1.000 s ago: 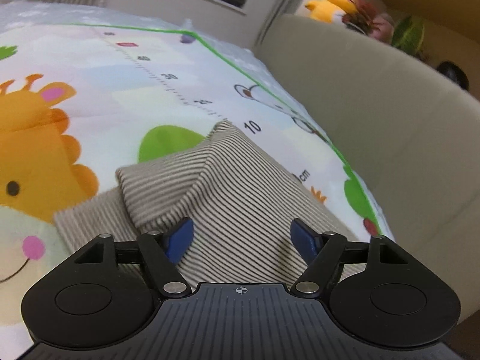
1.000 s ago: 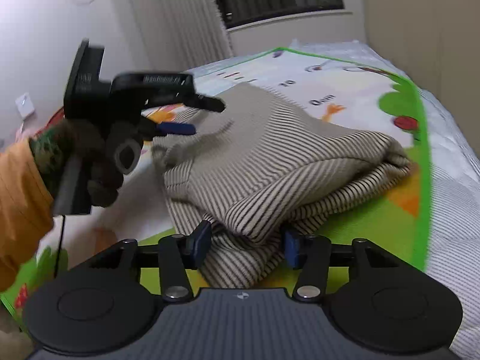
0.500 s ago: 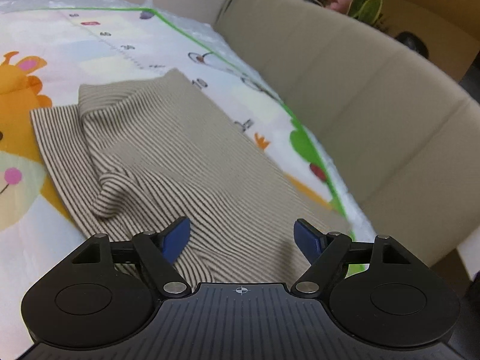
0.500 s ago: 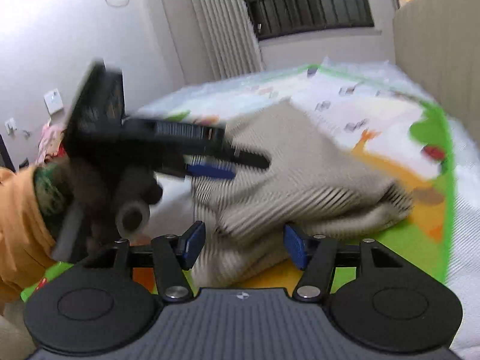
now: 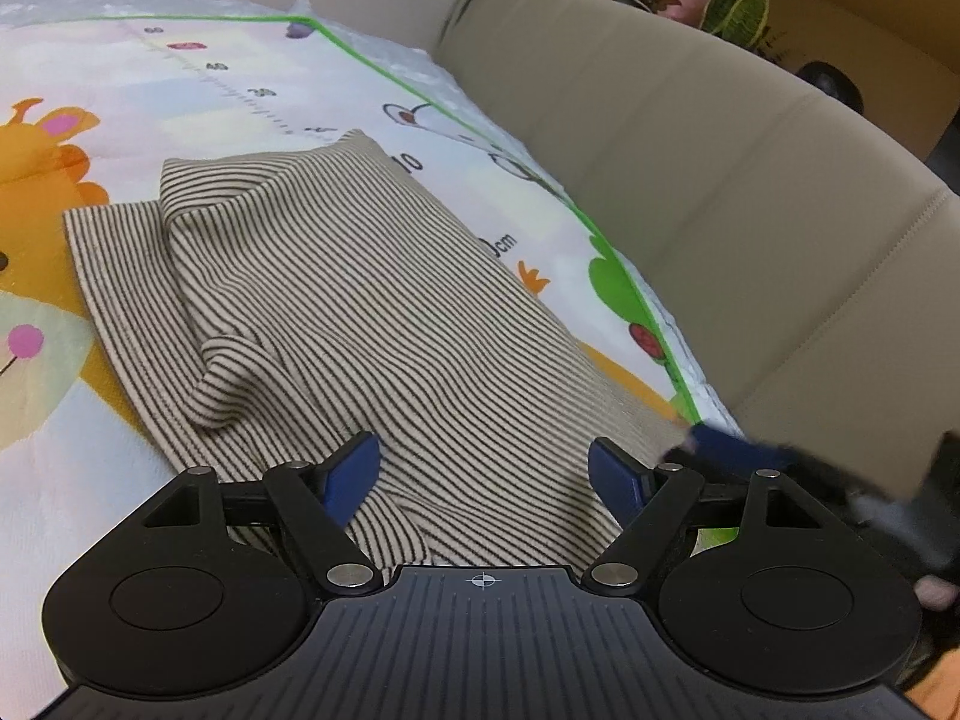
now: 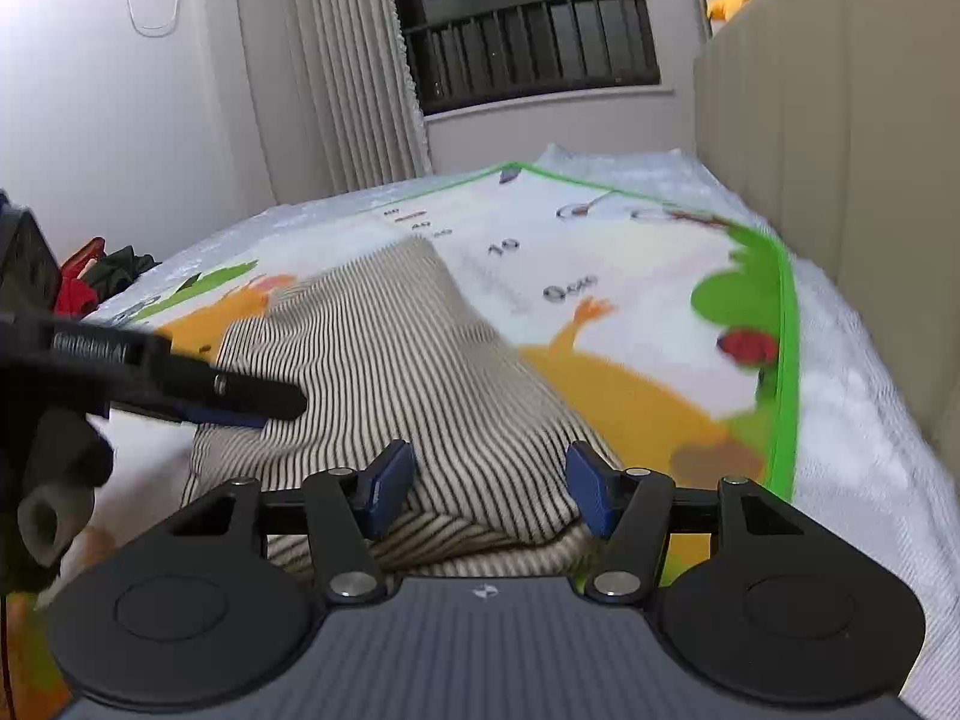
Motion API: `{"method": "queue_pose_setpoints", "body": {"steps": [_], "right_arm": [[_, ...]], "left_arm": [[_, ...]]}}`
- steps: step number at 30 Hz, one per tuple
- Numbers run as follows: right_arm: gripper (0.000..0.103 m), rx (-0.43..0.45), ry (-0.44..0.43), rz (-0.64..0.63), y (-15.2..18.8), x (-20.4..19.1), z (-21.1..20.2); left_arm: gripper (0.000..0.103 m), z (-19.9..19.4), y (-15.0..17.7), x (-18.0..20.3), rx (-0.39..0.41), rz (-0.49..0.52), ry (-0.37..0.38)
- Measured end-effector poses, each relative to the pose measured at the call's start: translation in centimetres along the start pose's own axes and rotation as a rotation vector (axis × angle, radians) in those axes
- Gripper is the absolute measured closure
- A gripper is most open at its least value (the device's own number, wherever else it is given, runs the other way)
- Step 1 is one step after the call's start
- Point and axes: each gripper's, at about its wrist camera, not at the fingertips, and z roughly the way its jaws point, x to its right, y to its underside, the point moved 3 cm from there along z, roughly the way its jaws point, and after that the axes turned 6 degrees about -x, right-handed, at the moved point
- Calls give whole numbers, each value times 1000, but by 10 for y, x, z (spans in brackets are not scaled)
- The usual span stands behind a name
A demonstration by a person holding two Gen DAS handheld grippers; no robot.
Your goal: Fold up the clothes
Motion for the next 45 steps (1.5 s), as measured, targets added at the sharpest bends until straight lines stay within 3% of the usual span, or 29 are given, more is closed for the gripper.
{"method": "queue_pose_setpoints", "body": {"steps": [6, 8, 14, 17, 20, 25, 28, 32, 34, 42, 45], "right_arm": [[45, -37, -50, 60, 17, -10, -15], [45, -77, -109, 59, 26, -20, -19], [45, -44, -116, -55, 30, -40, -38], [44, 25, -66, -53, 7, -23, -51], [35, 82, 11, -43, -18, 4, -54], [34, 34, 74, 68, -34, 55, -21], [34, -39, 21, 158, -21, 68, -1], [44, -66, -2, 99, 1, 44, 2], [54, -74, -26, 107, 6, 37, -6], [56, -107, -74, 80, 25, 10, -33], [56, -73, -17, -26, 21, -2, -50]], "left_arm": [[19, 9, -10, -2, -16, 19, -11], [16, 14, -18, -2, -19, 29, -21], [15, 20, -34, -10, -3, 11, -45], [15, 4, -29, -6, 4, 3, -61], [12, -18, -22, -4, 8, -9, -76], [10, -45, -3, -16, -22, -62, -111], [10, -51, 5, -24, -44, -113, -88], [10, -41, 12, -27, -94, -130, -38], [11, -32, 12, -27, -103, -118, -29], [11, -13, -3, -32, -75, -109, -20], [12, -11, -5, -33, -64, -107, -27]]}}
